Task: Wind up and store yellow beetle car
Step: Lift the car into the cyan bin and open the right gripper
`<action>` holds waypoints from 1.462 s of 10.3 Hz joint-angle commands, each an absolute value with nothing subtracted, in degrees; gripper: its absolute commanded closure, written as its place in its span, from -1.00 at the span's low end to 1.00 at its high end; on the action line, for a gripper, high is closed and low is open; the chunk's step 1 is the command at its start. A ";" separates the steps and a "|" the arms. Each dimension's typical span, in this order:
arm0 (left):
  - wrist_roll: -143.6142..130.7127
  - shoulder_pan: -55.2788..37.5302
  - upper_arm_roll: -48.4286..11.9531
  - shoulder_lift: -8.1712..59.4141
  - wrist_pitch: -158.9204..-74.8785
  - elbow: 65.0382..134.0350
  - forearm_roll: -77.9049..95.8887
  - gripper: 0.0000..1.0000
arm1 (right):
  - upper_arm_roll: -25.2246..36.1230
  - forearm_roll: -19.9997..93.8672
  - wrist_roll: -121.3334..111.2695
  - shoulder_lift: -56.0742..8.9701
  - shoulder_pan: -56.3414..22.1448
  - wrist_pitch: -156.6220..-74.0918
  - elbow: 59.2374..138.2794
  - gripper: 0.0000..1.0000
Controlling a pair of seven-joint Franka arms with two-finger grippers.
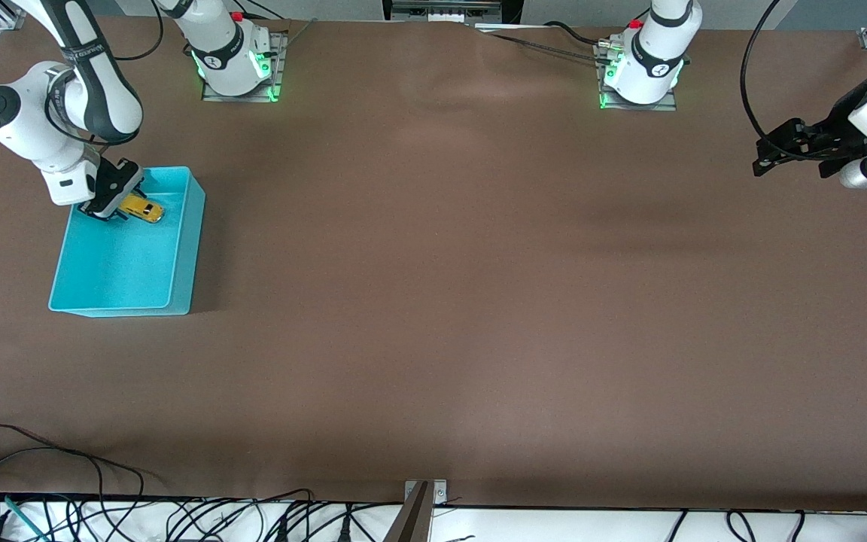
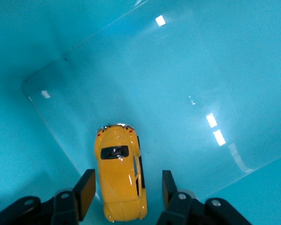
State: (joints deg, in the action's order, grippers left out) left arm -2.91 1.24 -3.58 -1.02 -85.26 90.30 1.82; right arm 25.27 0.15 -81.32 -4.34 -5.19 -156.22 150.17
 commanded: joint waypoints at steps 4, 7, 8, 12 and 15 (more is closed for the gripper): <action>-2.90 1.76 -3.69 -1.14 -84.64 90.00 2.02 -1.00 | 22.86 1.23 -78.76 0.53 -5.98 -141.65 139.35 -0.33; -2.90 1.85 -3.69 -1.14 -84.64 90.00 2.02 -1.00 | 18.91 1.06 -64.67 0.44 -5.98 -121.96 124.67 -0.33; -2.90 1.85 -3.69 -1.14 -84.64 90.00 2.02 -1.00 | 18.20 0.97 -58.60 0.35 -5.98 -118.60 121.06 -0.57; -2.90 1.50 -3.78 -1.14 -84.64 90.00 2.02 -1.00 | 16.09 0.79 -33.13 -1.05 -7.73 -109.19 110.51 -1.00; -2.90 1.49 -3.78 -1.14 -84.64 90.00 2.02 -1.00 | 14.51 0.44 -12.46 -2.20 -9.84 -101.97 103.55 -1.00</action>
